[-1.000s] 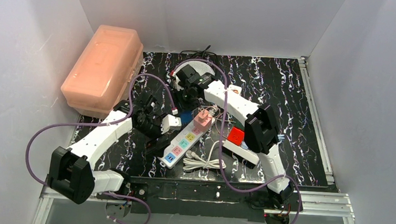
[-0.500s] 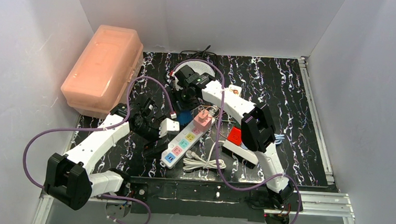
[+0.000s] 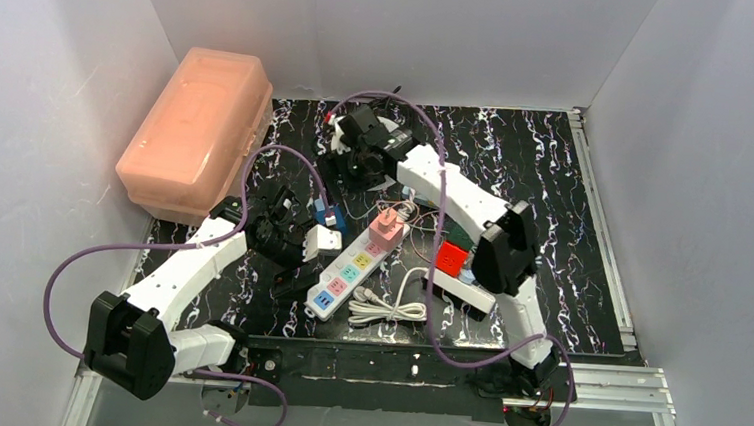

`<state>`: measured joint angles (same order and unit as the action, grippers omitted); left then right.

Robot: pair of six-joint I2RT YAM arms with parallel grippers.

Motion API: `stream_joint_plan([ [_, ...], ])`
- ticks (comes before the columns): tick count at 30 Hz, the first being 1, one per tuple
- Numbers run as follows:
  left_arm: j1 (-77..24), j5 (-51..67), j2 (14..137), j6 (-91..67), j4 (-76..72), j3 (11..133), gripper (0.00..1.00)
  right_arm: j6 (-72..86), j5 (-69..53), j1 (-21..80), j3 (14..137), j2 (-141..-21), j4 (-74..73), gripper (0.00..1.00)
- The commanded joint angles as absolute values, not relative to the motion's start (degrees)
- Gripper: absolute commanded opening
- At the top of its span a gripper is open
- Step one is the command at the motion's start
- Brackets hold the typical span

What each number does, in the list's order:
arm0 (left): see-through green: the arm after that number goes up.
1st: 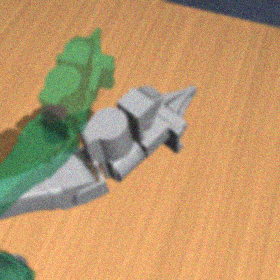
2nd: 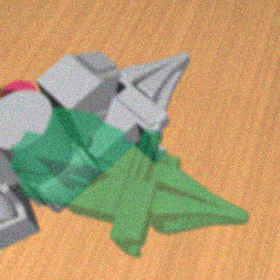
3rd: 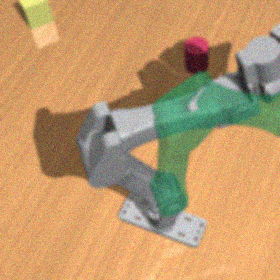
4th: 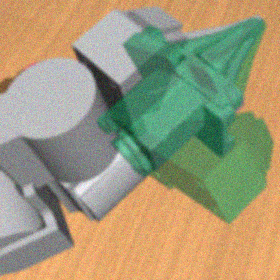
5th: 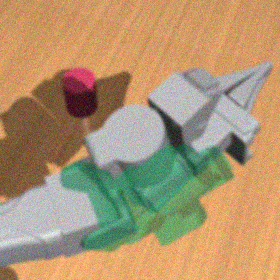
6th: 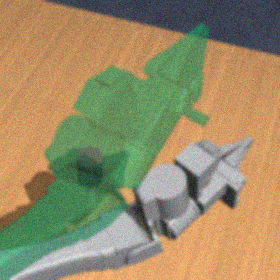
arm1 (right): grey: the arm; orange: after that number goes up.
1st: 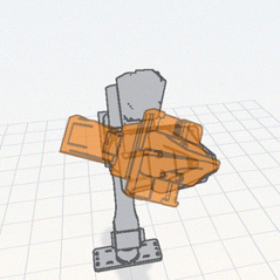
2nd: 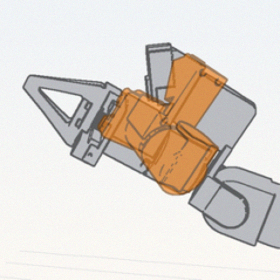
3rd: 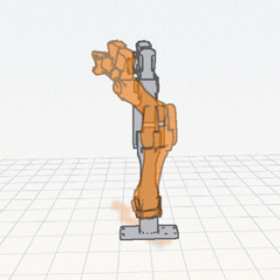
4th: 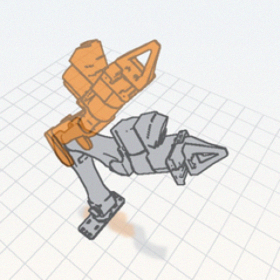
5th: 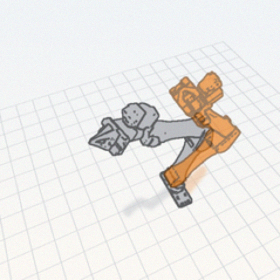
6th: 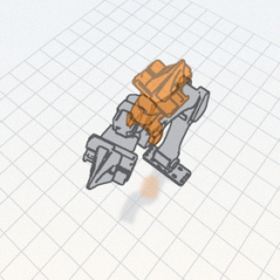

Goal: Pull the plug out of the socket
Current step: Place the plug at the center of the board.

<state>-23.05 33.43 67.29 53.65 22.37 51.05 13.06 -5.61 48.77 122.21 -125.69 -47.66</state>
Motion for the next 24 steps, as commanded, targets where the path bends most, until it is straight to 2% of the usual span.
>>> stream_joint_plan([
  [1, -23.1, 34.9, 66.1, 54.9, 27.8, 49.7, 0.98, 10.4, -0.5, 48.6, 119.5, -111.5, -46.3, 0.88],
  [6, -23.1, 34.5, 65.6, 55.7, 28.1, 49.7, 0.98, 9.2, 4.3, 48.0, 103.5, -96.7, -39.4, 0.89],
  [12, -23.1, 34.2, 65.4, 56.1, 28.1, 49.5, 0.98, 9.2, 3.6, 47.4, 75.6, -78.7, -25.5, 0.90],
  [19, -23.1, 34.3, 65.7, 56.0, 28.1, 49.8, 0.98, 12.0, -1.5, 47.4, 58.6, -72.3, -15.2, 0.90],
  [24, -23.1, 34.4, 65.8, 56.4, 28.2, 49.7, 0.98, 8.8, -1.6, 47.4, 48.2, -71.3, 1.2, 0.91],
])
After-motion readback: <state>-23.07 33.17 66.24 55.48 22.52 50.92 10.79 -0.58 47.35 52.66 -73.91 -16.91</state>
